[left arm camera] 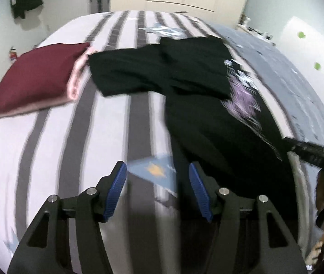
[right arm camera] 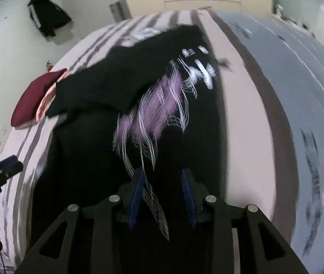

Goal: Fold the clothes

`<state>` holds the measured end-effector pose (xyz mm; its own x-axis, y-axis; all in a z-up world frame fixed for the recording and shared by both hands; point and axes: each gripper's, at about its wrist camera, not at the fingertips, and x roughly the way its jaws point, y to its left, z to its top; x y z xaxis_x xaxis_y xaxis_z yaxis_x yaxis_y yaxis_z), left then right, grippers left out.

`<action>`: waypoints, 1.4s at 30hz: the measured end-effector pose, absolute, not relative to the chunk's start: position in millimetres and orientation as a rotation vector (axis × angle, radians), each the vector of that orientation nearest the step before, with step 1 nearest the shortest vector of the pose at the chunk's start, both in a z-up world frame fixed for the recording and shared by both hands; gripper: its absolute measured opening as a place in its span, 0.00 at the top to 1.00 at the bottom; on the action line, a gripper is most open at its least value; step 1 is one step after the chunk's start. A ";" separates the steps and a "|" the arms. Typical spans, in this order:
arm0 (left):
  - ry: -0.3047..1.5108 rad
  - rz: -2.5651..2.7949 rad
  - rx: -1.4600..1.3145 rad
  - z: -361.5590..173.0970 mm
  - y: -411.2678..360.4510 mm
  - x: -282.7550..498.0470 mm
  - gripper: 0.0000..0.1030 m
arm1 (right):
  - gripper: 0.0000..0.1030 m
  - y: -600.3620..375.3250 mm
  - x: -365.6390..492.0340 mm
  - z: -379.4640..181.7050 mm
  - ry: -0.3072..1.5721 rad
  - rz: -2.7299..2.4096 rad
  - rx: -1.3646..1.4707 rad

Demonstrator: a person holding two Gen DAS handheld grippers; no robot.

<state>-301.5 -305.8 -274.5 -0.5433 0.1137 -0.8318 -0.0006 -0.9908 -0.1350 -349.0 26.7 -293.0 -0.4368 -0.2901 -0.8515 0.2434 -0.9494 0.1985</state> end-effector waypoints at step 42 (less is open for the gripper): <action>-0.235 2.554 -1.776 -309.2 -258.4 -156.9 0.51 | 0.69 101.0 -159.5 -313.4 0.095 -2.230 1.542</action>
<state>-156.9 -258.4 -309.2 -0.3516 0.1032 -0.9304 0.0681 -0.9885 -0.1353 -159.5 101.0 -313.4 -0.2929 -0.3037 -0.9066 0.3798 -0.9071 0.1812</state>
